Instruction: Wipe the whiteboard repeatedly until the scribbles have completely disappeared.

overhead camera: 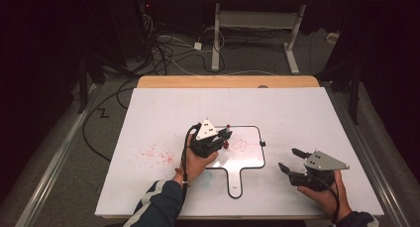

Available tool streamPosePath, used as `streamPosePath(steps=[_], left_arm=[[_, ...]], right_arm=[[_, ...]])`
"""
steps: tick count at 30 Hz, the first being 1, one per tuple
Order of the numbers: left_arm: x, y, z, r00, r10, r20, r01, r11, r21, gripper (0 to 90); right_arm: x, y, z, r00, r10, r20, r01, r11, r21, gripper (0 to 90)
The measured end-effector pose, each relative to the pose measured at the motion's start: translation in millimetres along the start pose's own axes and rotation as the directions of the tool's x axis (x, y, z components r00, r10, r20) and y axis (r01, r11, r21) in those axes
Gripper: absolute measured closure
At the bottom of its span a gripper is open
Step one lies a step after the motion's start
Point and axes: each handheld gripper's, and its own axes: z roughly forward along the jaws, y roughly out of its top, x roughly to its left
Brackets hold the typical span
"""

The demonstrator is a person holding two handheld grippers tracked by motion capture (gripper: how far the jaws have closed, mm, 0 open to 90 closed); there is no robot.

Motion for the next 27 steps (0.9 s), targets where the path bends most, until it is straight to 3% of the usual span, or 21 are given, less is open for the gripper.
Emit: streamPosePath(steps=[3,6,9,11,16,19,21,24,27], left_arm=[[8.1,-1.1,-4.9,0.9976,0.004,-0.069,-0.003,1.0000,0.009,78.8],[22.1,-5.5,-11.2,0.9922,-0.045,-0.116,0.045,0.9990,-0.004,78.8],[24.8,-7.5,-11.8,0.9902,-0.077,-0.117,0.076,0.9969,-0.021,78.8],[18.1,-6.2,-7.5,0.9940,-0.078,-0.077,0.076,0.9968,-0.024,78.8],[-3.4,-2.7,4.7,0.9994,-0.031,-0.019,0.030,0.9991,-0.031,78.8],[-2.7,-1.9,5.3,0.9994,-0.018,-0.030,0.017,0.9995,-0.027,78.8],[2.6,-2.8,2.8,0.9973,-0.020,-0.071,0.019,0.9995,-0.025,78.8],[13.7,-4.7,-2.7,0.9907,-0.046,-0.128,0.043,0.9988,-0.022,78.8],[22.4,-6.8,-7.3,0.9844,-0.090,-0.151,0.086,0.9958,-0.031,78.8]], right_arm=[[-0.8,-0.8,-0.7,1.0000,-0.007,0.004,0.007,1.000,0.000,33.4],[-1.5,-0.9,-1.2,1.0000,-0.004,0.009,0.004,1.000,0.001,33.4],[-1.6,-0.4,-1.3,0.9999,-0.007,0.009,0.007,1.000,-0.001,33.4],[-1.2,-0.2,-0.2,0.9999,-0.011,0.008,0.011,1.000,0.006,33.4],[0.2,-0.5,1.4,0.9999,-0.013,0.001,0.013,1.000,0.008,33.3],[-0.6,-1.4,0.8,0.9999,-0.011,0.003,0.011,1.000,0.010,33.3],[-1.2,-1.5,-0.2,0.9999,-0.009,0.007,0.009,1.000,0.007,33.2],[-2.2,-1.7,-0.8,0.9999,-0.008,0.008,0.007,1.000,0.005,33.2],[-2.9,-2.1,-0.2,0.9999,-0.012,0.011,0.012,1.000,0.011,33.1]])
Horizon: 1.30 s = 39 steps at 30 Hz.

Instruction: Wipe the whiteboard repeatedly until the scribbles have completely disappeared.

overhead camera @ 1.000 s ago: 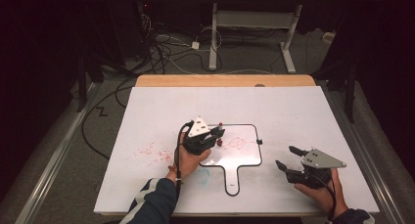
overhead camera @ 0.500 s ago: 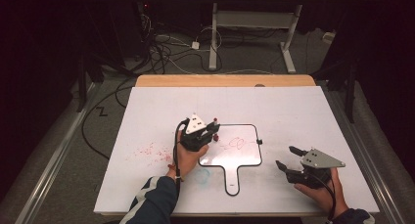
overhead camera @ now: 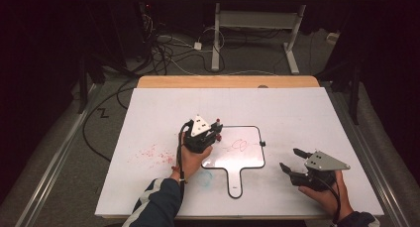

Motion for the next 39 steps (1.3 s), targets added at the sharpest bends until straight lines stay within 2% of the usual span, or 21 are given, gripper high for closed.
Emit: streamPosePath(steps=[1,3,5,7,9,11,13,14,17,19,23,28,33,35,37,39], left_arm=[[0.6,-0.4,-0.5,0.9999,-0.008,0.010,0.008,1.0000,0.001,78.8],[-3.2,-0.3,-0.4,0.9995,0.000,0.032,0.000,1.0000,0.003,78.8],[-11.3,-0.4,0.8,0.9967,0.017,0.079,-0.017,0.9998,0.003,78.8],[-20.8,1.0,2.6,0.9944,0.051,0.092,-0.052,0.9986,0.007,78.8],[-26.0,1.1,4.3,0.9930,0.059,0.102,-0.059,0.9982,0.004,78.8],[-27.1,1.9,4.3,0.9924,0.076,0.097,-0.077,0.9970,0.010,78.8],[-23.6,1.9,2.8,0.9948,0.070,0.074,-0.071,0.9973,0.015,78.8],[-20.8,2.0,1.7,0.9970,0.064,0.044,-0.065,0.9977,0.019,78.8],[-9.2,1.6,-3.2,0.9993,0.030,0.023,-0.031,0.9990,0.032,78.8],[-5.3,2.0,-7.7,0.9991,0.015,0.040,-0.017,0.9985,0.053,78.8],[-5.8,4.6,-17.4,0.9983,0.039,0.043,-0.043,0.9933,0.107,78.8],[-6.3,6.8,-26.5,0.9970,0.061,0.048,-0.067,0.9861,0.152,78.8],[-7.6,8.3,-37.6,0.9932,0.095,0.067,-0.106,0.9745,0.197,78.8],[-5.5,7.3,-43.9,0.9930,0.096,0.069,-0.109,0.9713,0.212,78.8],[-1.0,5.0,-49.6,0.9941,0.083,0.071,-0.096,0.9722,0.213,78.8],[3.6,1.9,-52.9,0.9962,0.064,0.059,-0.075,0.9764,0.202,78.8]], right_arm=[[-0.3,-0.2,0.8,1.0000,0.005,0.001,-0.005,1.000,0.004,33.1],[-0.5,0.3,1.0,1.0000,-0.002,0.000,0.002,1.000,0.002,33.1],[0.1,1.0,1.4,1.0000,-0.001,-0.003,0.001,1.000,-0.001,33.1],[0.5,1.2,1.5,1.0000,-0.002,-0.004,0.002,1.000,-0.001,33.1],[0.8,1.1,2.5,1.0000,-0.002,-0.008,0.002,1.000,0.003,33.1],[0.9,1.0,2.7,1.0000,-0.001,-0.009,0.001,1.000,0.005,33.1],[0.9,1.1,2.8,1.0000,-0.002,-0.008,0.002,1.000,0.006,33.1],[0.8,1.2,2.6,1.0000,-0.005,-0.008,0.005,1.000,0.004,33.1],[0.2,1.3,2.0,1.0000,-0.005,-0.003,0.005,1.000,0.004,33.1],[-0.2,1.5,1.2,1.0000,0.000,0.000,0.000,1.000,0.002,33.1],[-1.0,2.4,-0.7,1.0000,0.001,0.006,-0.001,1.000,-0.004,33.1],[-0.5,2.8,-1.7,1.0000,0.000,0.006,0.000,1.000,-0.007,33.1],[-0.3,3.1,-2.4,1.0000,-0.003,0.005,0.003,1.000,-0.011,33.1],[-0.2,2.8,-1.9,1.0000,0.002,0.002,-0.002,1.000,-0.009,33.1],[0.0,2.4,-1.4,1.0000,0.002,0.002,-0.002,1.000,-0.005,33.1],[0.3,2.8,-0.8,1.0000,0.001,0.005,-0.001,1.000,-0.005,33.1]])
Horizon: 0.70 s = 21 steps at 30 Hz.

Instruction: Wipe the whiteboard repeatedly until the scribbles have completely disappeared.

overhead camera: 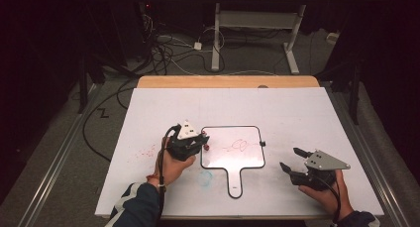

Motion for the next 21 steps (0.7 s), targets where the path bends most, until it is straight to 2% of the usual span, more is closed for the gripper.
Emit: streamPosePath(steps=[4,8,10,14,18,21], left_arm=[[4.4,-3.1,5.3,0.9992,-0.036,0.020,0.037,0.9982,-0.048,78.8],[-3.0,1.2,19.0,0.9990,-0.017,0.040,0.021,0.9961,-0.086,78.9],[-7.0,2.9,26.7,0.9972,-0.026,0.071,0.034,0.9935,-0.109,78.9],[-16.6,8.4,36.0,0.9948,-0.005,0.102,0.017,0.9933,-0.115,78.9],[-17.6,9.5,34.1,0.9948,0.008,0.101,0.002,0.9953,-0.097,78.9],[-9.4,8.0,24.7,0.9980,0.018,0.060,-0.014,0.9978,-0.064,78.8]], right_arm=[[1.5,1.0,0.5,1.0000,-0.003,0.000,0.003,1.000,0.002,33.1],[2.5,1.0,1.5,1.0000,-0.008,-0.006,0.008,1.000,0.004,33.1],[2.9,0.7,2.0,0.9999,-0.008,-0.008,0.008,1.000,0.006,33.2],[2.3,0.2,1.6,0.9999,-0.008,-0.008,0.008,1.000,0.006,33.1],[1.7,0.0,1.2,0.9999,-0.007,-0.008,0.007,1.000,0.007,33.2],[1.7,0.1,0.5,0.9999,-0.009,-0.006,0.009,1.000,0.007,33.2]])
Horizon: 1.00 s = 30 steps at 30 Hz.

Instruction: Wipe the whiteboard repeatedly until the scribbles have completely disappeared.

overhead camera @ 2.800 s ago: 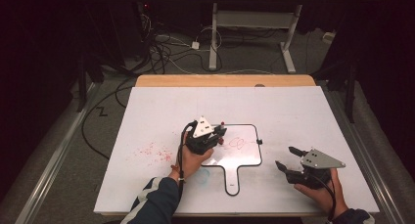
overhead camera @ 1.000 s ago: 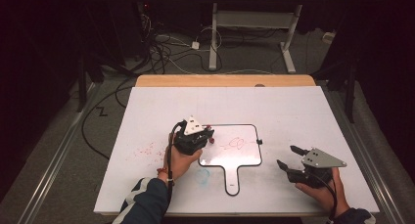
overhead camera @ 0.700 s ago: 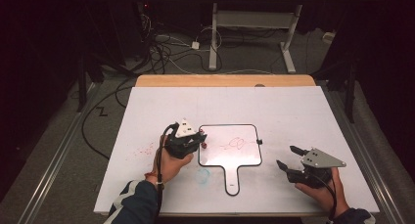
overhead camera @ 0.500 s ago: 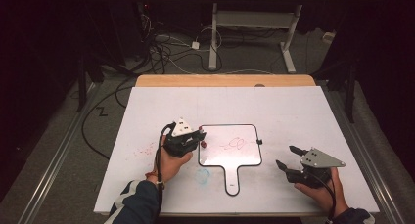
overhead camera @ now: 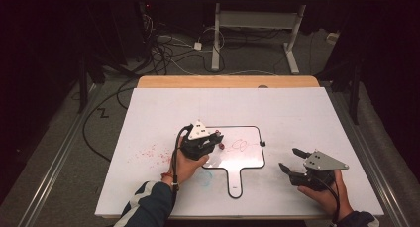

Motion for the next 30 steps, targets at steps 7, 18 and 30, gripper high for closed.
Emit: streamPosePath(steps=[7,18,30], left_arm=[[28.1,-13.4,-24.8,0.9971,-0.064,-0.040,0.065,0.9979,0.010,78.8],[-9.6,0.6,12.3,0.9937,0.006,0.112,-0.001,0.9992,-0.040,78.8],[-24.4,11.9,34.3,0.9916,0.028,0.126,-0.022,0.9988,-0.044,78.8]], right_arm=[[-1.3,0.0,-1.3,1.0000,0.001,0.005,-0.001,1.000,-0.003,33.4],[0.7,0.5,0.2,1.0000,-0.007,0.001,0.007,1.000,0.000,33.5],[0.0,-1.0,-0.6,1.0000,-0.005,-0.004,0.005,1.000,0.005,33.5]])
